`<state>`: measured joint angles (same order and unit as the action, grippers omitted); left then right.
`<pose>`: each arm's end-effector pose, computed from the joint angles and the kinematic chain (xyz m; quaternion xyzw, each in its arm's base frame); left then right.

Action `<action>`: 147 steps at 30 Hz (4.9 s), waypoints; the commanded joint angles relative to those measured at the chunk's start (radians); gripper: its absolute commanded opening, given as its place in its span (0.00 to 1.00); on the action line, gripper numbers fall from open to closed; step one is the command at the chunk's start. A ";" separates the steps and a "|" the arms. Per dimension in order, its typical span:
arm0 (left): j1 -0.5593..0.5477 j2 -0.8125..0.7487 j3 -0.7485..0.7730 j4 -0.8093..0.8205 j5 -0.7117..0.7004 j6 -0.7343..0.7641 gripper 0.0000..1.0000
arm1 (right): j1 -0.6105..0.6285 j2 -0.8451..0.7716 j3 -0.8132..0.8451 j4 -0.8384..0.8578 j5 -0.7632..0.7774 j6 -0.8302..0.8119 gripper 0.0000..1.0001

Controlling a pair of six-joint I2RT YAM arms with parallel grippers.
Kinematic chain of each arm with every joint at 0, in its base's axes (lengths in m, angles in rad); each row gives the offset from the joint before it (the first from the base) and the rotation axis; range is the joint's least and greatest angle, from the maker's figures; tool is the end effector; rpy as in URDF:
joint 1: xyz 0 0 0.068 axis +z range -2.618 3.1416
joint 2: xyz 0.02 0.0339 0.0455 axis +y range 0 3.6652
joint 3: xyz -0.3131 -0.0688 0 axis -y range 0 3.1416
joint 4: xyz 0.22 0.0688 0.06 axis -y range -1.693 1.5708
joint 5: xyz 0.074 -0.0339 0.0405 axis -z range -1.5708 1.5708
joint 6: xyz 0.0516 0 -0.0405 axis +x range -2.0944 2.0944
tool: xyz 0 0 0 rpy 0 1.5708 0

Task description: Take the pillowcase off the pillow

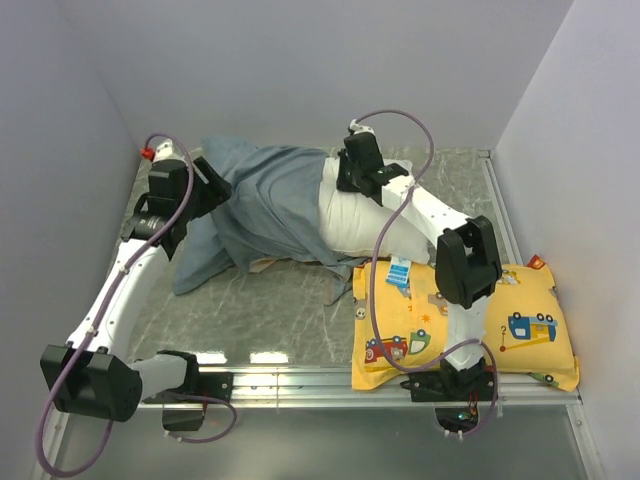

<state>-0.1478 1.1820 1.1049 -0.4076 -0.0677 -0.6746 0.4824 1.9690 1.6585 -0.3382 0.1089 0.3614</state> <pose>0.2342 -0.0313 0.3876 -0.2397 0.8216 -0.1799 0.4850 0.4181 0.2126 0.3163 -0.0299 0.8941 0.1374 0.4252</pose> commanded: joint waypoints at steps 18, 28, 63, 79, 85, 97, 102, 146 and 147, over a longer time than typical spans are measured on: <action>-0.434 -0.128 -0.370 0.101 -0.222 -0.247 0.85 | -0.007 -0.154 -0.019 -0.096 0.058 -0.044 0.77; -0.434 0.056 -0.438 0.400 -0.385 -0.220 0.79 | 0.119 -0.447 -0.275 -0.053 0.141 -0.058 0.81; -0.429 -0.006 0.513 -0.076 -0.521 0.179 0.00 | 0.030 -0.290 0.346 -0.376 0.359 -0.145 0.00; 0.021 0.317 0.319 0.154 0.096 0.040 0.31 | -0.153 0.076 0.156 -0.171 0.078 -0.047 0.02; -0.048 0.231 0.351 0.149 0.022 0.093 0.80 | -0.154 0.070 0.204 -0.160 0.081 -0.055 0.04; -0.200 0.015 0.080 -0.025 -0.293 0.086 0.86 | -0.154 0.013 0.176 -0.140 0.068 -0.056 0.05; -0.200 0.022 -0.043 0.064 -0.186 0.049 0.91 | -0.151 0.001 0.162 -0.137 0.057 -0.053 0.04; -0.392 0.025 -0.048 0.217 -0.086 -0.060 0.88 | -0.219 -0.009 0.282 -0.209 0.032 -0.042 0.00; -0.413 0.043 -0.051 0.251 -0.074 -0.063 0.88 | -0.214 -0.006 0.287 -0.211 0.032 -0.045 0.00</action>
<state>-0.4953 1.1618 1.0908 -0.2447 -0.1326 -0.6937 0.2497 1.9835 1.8767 -0.5888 0.1169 0.3412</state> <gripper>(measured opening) 0.876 0.056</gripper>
